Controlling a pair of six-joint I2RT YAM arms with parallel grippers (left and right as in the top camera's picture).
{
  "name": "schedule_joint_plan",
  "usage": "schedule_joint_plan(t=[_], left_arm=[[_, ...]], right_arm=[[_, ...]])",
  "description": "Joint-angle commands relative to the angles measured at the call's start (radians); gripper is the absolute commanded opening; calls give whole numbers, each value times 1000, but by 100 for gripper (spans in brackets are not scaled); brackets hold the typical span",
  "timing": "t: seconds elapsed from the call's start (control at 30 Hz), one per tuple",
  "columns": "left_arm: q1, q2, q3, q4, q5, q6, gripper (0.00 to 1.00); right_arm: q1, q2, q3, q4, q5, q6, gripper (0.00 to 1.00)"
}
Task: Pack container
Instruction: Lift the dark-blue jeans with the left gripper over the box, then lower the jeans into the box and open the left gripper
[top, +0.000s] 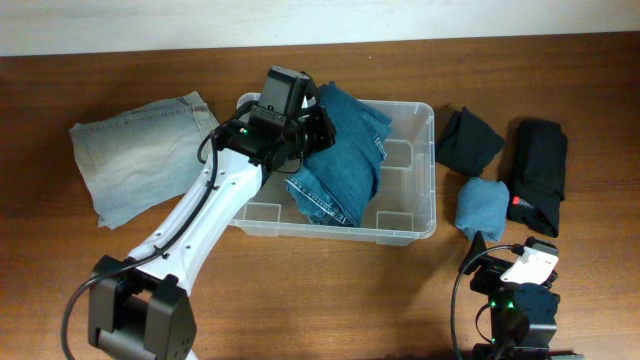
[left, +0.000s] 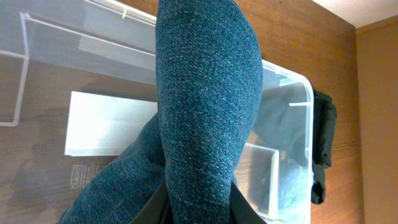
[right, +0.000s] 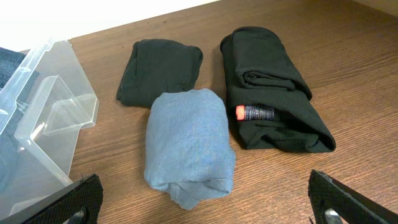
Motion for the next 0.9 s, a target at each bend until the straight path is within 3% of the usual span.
schedule_joint_plan(t=[0.0, 0.17, 0.3, 0.47, 0.63, 0.87], left_arm=[[-6, -14, 23, 97, 124, -26, 0], [-14, -14, 23, 227, 310, -144, 0], [-18, -14, 23, 244, 341, -200, 0], [-40, -13, 23, 195, 309, -203, 0], [-92, 13, 21, 108, 143, -203, 0], [-94, 69, 21, 72, 109, -172, 0]], right_arm=[[3, -5, -7, 0, 2, 8, 99], [3, -5, -7, 0, 2, 8, 98], [3, -5, -7, 0, 2, 8, 98], [3, -5, -7, 0, 2, 8, 98], [3, -5, -7, -1, 2, 8, 98], [3, -5, -7, 0, 2, 8, 98]])
